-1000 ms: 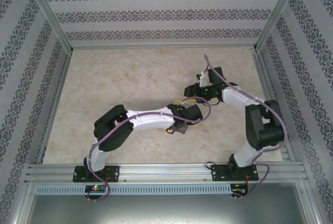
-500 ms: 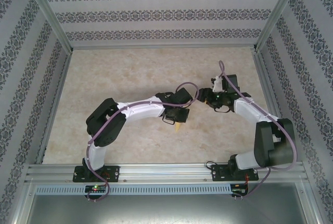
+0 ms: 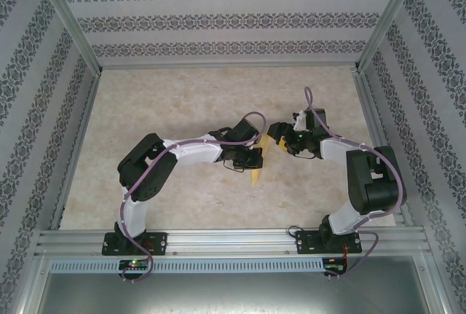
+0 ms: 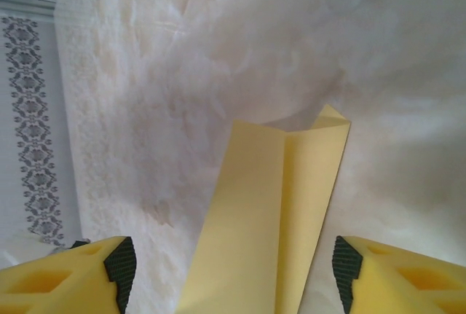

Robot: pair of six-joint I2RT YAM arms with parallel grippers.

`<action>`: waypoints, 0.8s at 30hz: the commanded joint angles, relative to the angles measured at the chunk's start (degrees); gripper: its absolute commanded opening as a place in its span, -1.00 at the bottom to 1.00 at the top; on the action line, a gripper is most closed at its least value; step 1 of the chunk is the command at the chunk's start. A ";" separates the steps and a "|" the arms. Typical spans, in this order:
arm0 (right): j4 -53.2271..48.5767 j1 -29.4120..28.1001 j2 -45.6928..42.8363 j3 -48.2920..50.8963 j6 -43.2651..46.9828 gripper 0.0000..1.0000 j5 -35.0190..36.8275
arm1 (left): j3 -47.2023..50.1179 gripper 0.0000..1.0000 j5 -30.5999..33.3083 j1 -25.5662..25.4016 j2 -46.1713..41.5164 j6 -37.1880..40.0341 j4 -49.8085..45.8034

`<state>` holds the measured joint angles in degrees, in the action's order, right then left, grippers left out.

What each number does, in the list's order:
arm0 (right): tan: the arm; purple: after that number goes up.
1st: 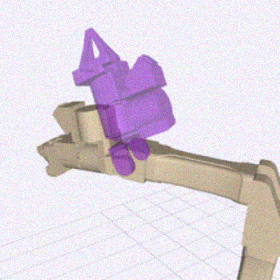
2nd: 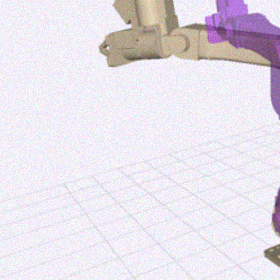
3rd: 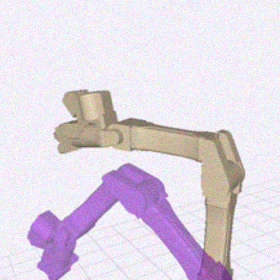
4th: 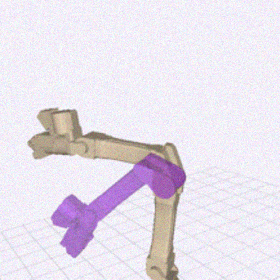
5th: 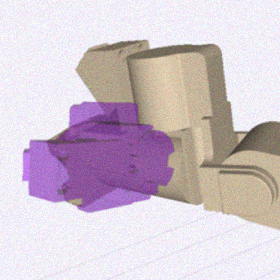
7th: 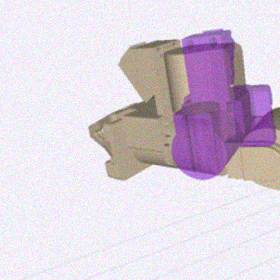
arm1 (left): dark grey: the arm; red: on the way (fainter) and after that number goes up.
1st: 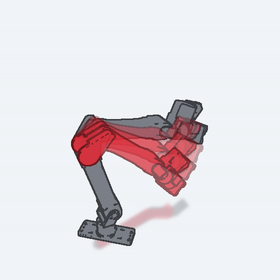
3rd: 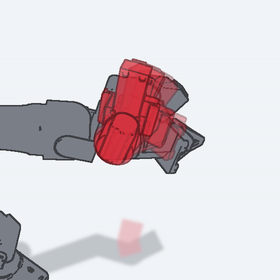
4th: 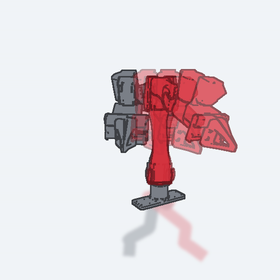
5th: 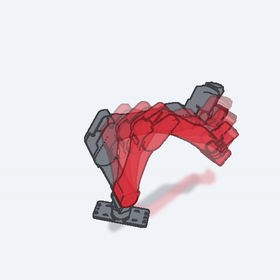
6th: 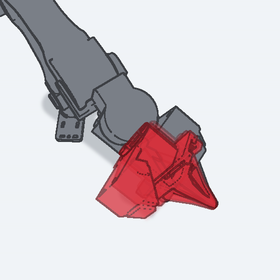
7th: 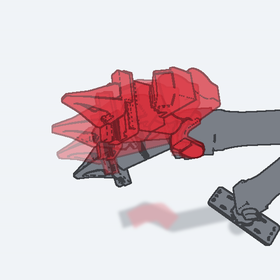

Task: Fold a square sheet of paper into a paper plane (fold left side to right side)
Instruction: Fold the wing for the fifth time at the center of the table.

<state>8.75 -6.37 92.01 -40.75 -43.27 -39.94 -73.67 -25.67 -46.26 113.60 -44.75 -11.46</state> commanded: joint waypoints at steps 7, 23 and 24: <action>7.82 -1.53 7.42 -3.33 -5.64 0.57 -3.34 | 0.36 -0.99 -3.98 1.26 1.39 -3.15 5.84; 1.81 -4.06 12.88 -9.55 -2.76 0.59 -0.64 | 1.33 -1.00 -3.48 1.60 1.70 -3.53 6.52; 0.49 -4.24 13.10 -10.02 -2.12 0.59 -0.20 | 1.42 -1.00 -3.37 1.61 1.63 -3.57 6.54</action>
<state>13.02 -9.87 104.01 -48.56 -47.66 -41.47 -72.86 -28.53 -45.63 114.19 -47.68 -6.57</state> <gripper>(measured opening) 0.794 0.063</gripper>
